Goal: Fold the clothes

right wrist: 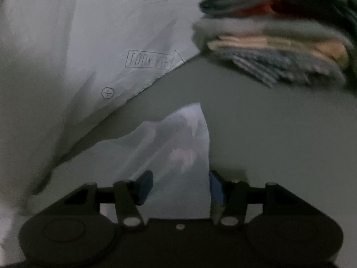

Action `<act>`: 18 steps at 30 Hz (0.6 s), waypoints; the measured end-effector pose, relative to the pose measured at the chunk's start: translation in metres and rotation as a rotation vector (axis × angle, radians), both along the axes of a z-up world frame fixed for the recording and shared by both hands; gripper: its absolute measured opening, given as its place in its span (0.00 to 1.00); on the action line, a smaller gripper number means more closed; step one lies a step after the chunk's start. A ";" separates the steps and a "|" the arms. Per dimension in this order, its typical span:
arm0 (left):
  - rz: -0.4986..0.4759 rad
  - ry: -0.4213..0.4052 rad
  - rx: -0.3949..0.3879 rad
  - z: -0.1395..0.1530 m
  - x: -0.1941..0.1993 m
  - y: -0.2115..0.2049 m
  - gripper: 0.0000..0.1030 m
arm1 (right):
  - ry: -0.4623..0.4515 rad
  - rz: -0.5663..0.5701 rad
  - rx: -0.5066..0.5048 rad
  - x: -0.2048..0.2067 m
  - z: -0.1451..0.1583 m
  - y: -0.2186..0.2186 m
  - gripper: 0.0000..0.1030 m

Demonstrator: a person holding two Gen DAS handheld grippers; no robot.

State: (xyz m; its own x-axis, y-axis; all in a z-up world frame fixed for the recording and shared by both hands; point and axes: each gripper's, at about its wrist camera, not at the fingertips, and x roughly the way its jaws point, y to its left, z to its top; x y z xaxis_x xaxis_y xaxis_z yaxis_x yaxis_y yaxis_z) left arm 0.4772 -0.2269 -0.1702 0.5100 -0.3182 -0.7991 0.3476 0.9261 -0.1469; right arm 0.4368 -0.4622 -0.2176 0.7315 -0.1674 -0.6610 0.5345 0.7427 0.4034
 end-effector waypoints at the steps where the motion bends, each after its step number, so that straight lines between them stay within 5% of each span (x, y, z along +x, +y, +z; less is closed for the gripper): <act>1: -0.005 -0.006 0.007 0.000 0.001 -0.003 1.00 | 0.000 0.001 -0.017 0.007 -0.001 -0.005 0.56; 5: 0.003 0.012 -0.003 -0.001 0.005 -0.005 1.00 | -0.006 0.034 -0.070 0.033 -0.004 -0.022 0.59; 6: 0.012 0.022 -0.008 -0.004 0.008 -0.005 1.00 | 0.014 0.054 -0.101 0.039 -0.003 -0.022 0.53; 8: 0.023 0.046 -0.010 -0.009 0.014 -0.005 1.00 | 0.053 0.096 -0.169 0.050 -0.002 -0.018 0.13; 11: 0.043 0.068 -0.040 -0.011 0.023 -0.002 1.00 | 0.027 0.145 -0.151 0.053 0.004 -0.014 0.02; 14: 0.093 0.102 -0.190 -0.004 0.032 0.011 1.00 | -0.030 0.197 -0.148 0.051 0.023 0.009 0.02; 18: 0.134 0.195 -0.487 0.000 0.050 0.032 1.00 | -0.116 0.383 -0.200 0.048 0.047 0.072 0.02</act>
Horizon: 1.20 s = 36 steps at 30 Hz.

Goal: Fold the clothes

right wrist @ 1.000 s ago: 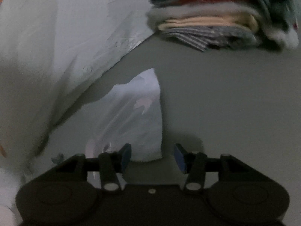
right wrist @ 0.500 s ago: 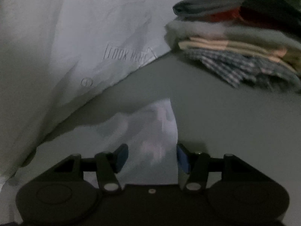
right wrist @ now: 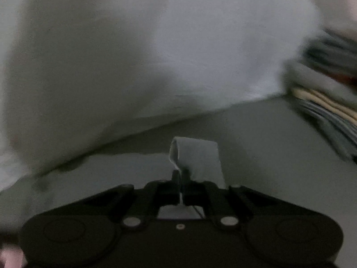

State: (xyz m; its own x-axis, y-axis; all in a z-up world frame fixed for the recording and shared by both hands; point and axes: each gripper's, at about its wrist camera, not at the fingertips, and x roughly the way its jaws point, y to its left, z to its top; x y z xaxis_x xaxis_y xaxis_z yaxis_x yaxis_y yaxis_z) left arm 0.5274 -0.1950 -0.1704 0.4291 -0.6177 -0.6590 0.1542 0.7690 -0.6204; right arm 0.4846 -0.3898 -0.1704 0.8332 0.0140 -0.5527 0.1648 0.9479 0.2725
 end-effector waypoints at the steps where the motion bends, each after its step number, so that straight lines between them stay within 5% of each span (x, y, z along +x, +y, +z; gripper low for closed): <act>1: -0.005 0.007 -0.042 0.001 0.005 0.000 1.00 | -0.012 0.049 -0.036 0.000 0.003 0.018 0.02; 5: -0.049 -0.014 -0.019 0.001 0.024 -0.015 1.00 | -0.018 0.164 -0.068 -0.004 -0.002 0.065 0.02; 11: -0.146 0.071 -0.027 -0.016 0.049 -0.046 0.96 | 0.003 0.218 -0.079 -0.015 -0.011 0.091 0.02; 14: -0.145 0.096 -0.040 -0.023 0.051 -0.055 0.37 | 0.005 0.241 -0.086 -0.018 -0.010 0.094 0.02; 17: -0.108 0.070 -0.008 -0.021 0.047 -0.058 0.07 | 0.039 0.241 -0.058 -0.022 -0.005 0.086 0.07; 18: -0.093 0.062 -0.004 -0.020 0.045 -0.056 0.07 | 0.052 0.241 -0.043 -0.028 -0.002 0.082 0.08; 21: -0.045 0.071 -0.070 -0.017 0.044 -0.044 0.06 | 0.092 0.175 -0.012 -0.065 0.008 0.063 0.35; 30: -0.011 -0.013 -0.078 0.014 0.037 -0.011 0.04 | 0.439 -0.058 0.065 -0.228 -0.023 0.031 0.44; 34: -0.039 -0.043 -0.018 0.021 0.035 -0.009 0.03 | 0.409 -0.028 -0.125 -0.245 -0.032 0.060 0.18; 35: -0.045 -0.054 0.000 0.025 0.035 -0.008 0.02 | 0.414 -0.020 -0.181 -0.239 -0.033 0.064 0.03; 36: -0.046 -0.066 0.013 0.031 0.036 -0.006 0.02 | 0.426 -0.007 -0.234 -0.234 -0.032 0.070 0.02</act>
